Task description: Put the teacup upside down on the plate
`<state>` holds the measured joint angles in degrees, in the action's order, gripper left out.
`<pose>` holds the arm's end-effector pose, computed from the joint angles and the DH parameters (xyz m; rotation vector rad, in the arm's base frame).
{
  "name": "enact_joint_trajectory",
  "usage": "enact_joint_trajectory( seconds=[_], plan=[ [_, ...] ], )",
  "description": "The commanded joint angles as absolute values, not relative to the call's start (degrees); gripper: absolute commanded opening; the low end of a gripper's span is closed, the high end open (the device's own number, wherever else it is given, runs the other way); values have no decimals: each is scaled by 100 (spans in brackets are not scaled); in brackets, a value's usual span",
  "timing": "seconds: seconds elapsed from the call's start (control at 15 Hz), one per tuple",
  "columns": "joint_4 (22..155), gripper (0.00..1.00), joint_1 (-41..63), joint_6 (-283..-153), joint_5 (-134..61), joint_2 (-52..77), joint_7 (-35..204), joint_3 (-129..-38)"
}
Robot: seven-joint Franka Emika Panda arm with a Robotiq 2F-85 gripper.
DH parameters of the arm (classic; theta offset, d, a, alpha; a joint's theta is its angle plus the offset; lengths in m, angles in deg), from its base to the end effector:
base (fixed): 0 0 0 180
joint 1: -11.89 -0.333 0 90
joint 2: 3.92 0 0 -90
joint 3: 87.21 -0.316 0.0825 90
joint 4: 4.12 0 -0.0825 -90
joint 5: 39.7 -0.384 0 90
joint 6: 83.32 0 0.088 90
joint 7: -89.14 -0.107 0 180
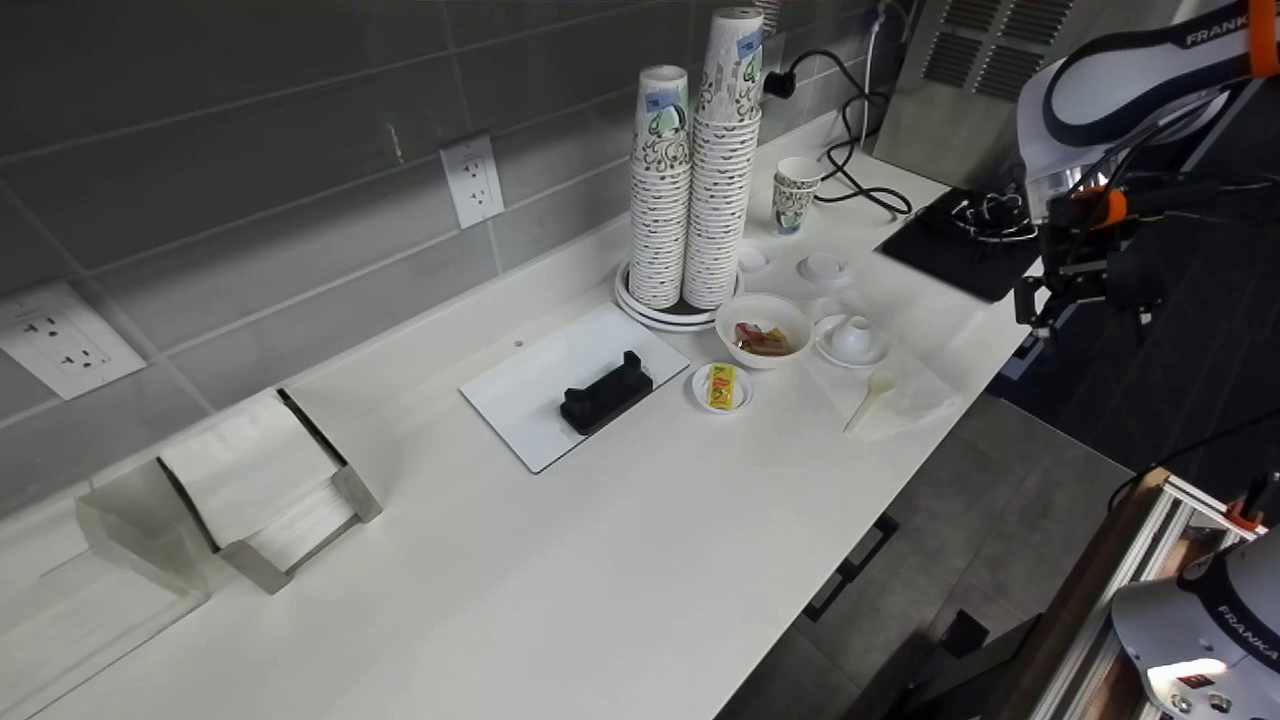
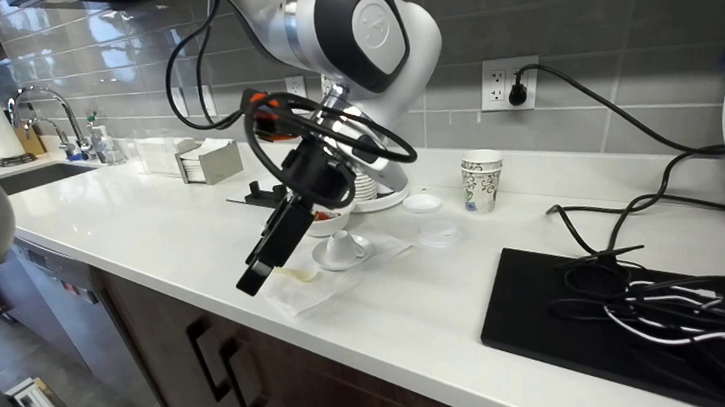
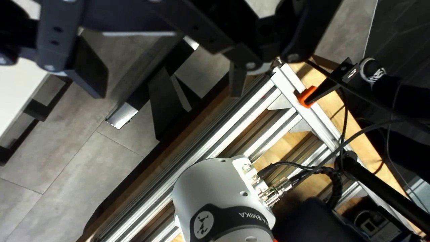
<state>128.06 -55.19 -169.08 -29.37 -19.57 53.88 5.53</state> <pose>0.3603 -0.1889 0.3061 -2.5998 1.2281 1.2283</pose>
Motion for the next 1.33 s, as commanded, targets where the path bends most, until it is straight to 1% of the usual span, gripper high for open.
enact_joint_trajectory(
  seconds=[0.0,0.07,0.13,0.2,0.27,0.33,0.4,0.6,0.67,0.87,1.07,1.27],
  plan=[
    [12806,93,-5519,-16909,-2937,-1947,5390,550],
    [12807,93,-5519,-16909,-2937,-1944,5391,549],
    [12807,98,-5519,-16909,-2937,-1944,5391,549],
    [12704,99,-5487,-16667,-2773,-2200,5986,380],
    [12728,100,-5257,-17039,-2634,-2019,6067,33],
    [12711,100,-5075,-17004,-2653,-2114,6298,-215],
    [12783,100,-4794,-17215,-3030,-1473,6949,-496],
    [12975,100,-3583,-17783,-2849,-1336,7629,-1849],
    [13048,100,-3868,-17835,-2058,-2291,6974,-1757],
    [13451,100,-3078,-18080,-1149,-3057,6890,-2771],
    [13822,100,-2117,-17914,-433,-3707,6883,-4104],
    [14191,100,-993,-18064,-444,-4334,7307,-5441]
  ],
)
